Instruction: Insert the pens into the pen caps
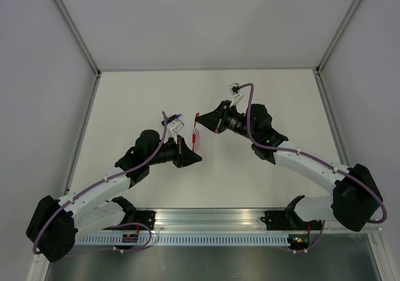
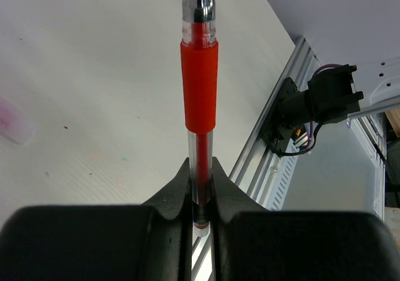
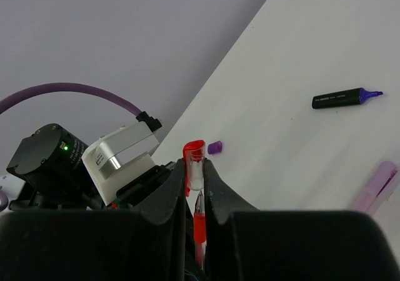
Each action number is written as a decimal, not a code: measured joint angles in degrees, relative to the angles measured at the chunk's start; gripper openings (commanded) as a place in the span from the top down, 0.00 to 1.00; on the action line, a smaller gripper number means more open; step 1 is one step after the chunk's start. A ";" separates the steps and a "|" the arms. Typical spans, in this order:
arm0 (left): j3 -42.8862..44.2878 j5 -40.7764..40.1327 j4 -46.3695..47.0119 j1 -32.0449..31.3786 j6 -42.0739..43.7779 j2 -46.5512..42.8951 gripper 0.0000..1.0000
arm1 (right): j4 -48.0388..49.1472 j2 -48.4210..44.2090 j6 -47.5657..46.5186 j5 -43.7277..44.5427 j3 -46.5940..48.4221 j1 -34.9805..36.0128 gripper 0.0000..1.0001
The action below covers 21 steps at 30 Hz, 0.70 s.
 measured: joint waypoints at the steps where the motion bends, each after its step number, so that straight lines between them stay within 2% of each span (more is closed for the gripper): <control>1: 0.00 0.00 0.00 0.00 0.00 -0.02 0.98 | 0.00 0.09 0.00 0.02 0.00 0.00 1.00; 21: 0.00 -0.04 -0.15 0.00 0.00 -1.16 0.98 | -0.09 1.81 -0.17 0.00 0.00 1.68 1.00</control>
